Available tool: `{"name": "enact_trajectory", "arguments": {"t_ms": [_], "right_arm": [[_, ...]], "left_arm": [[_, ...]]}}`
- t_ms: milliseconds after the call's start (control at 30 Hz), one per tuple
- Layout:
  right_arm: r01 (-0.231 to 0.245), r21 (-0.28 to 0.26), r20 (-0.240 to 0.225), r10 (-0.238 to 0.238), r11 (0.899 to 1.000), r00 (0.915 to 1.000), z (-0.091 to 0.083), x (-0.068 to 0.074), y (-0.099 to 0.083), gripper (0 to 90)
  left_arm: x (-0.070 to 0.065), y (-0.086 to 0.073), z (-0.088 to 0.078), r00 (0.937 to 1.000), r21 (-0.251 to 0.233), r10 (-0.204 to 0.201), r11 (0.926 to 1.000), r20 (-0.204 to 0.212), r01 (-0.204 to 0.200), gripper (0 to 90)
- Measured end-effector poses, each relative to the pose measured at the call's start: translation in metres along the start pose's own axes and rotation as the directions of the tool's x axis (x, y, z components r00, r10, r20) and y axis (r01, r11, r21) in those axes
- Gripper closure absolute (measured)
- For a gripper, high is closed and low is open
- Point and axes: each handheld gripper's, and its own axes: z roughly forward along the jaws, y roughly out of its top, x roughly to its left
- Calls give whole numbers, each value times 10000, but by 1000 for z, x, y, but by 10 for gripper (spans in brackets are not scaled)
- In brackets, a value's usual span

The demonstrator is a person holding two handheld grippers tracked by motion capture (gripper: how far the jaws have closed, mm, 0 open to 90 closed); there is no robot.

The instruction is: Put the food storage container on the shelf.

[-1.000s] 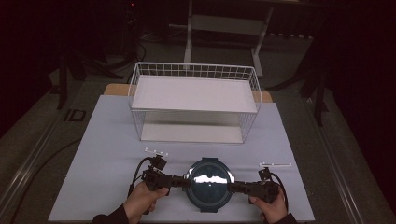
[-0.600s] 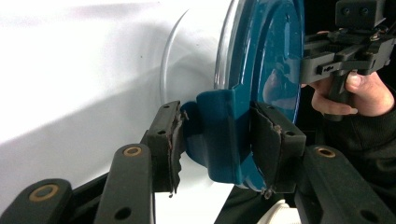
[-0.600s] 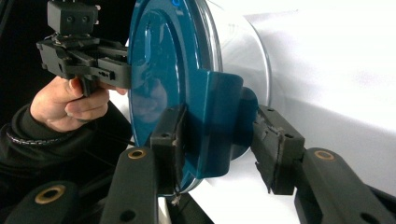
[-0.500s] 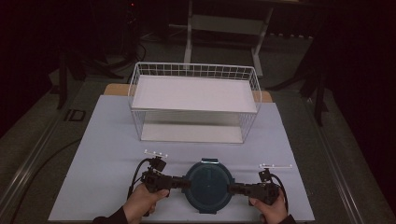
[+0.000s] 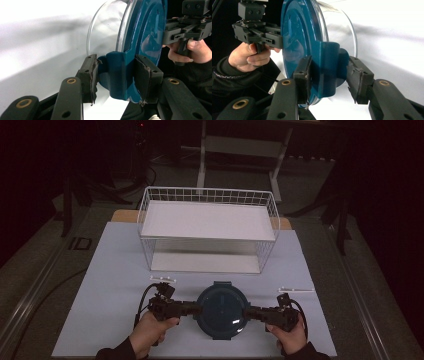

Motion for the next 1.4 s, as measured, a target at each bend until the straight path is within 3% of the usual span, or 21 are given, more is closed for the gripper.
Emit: {"name": "enact_trajectory", "arguments": {"t_ms": [200,233,367,600,700,833,1033,1400], "right_arm": [[326,-174,-112,-328,9993,9994,4,3,11,570],[425,-247,-133,-428,9988,9990,5,3,14,570],[908,-437,-134,-915,9949,9957,7,6,27,570],[1177,-586,-40,-1181,9913,9930,11,7,45,570],[1374,-663,62,-1373,9883,9905,15,4,55,570],[1336,-827,124,-1330,9876,9910,21,-4,62,569],[1053,-775,316,-1032,9914,9942,34,-16,72,568],[1094,-1138,382,-1057,9875,9937,52,-38,89,565]], "left_arm": [[-1,10,-10,9992,-251,336,9991,-227,-341,552],[-1,13,-13,9980,-390,555,9976,-299,-567,552],[0,21,-18,9963,-594,771,9951,-379,-793,553],[4,34,-21,9928,-868,1046,9902,-590,-1095,553],[12,42,-20,9924,-1015,1071,9884,-614,-1129,553],[21,50,-16,9899,-1049,1217,9861,-734,-1290,552],[38,57,-11,9917,-1256,1045,9856,-745,-1133,549],[56,73,-4,9850,-1673,1188,9761,-1253,-1390,547]]}}
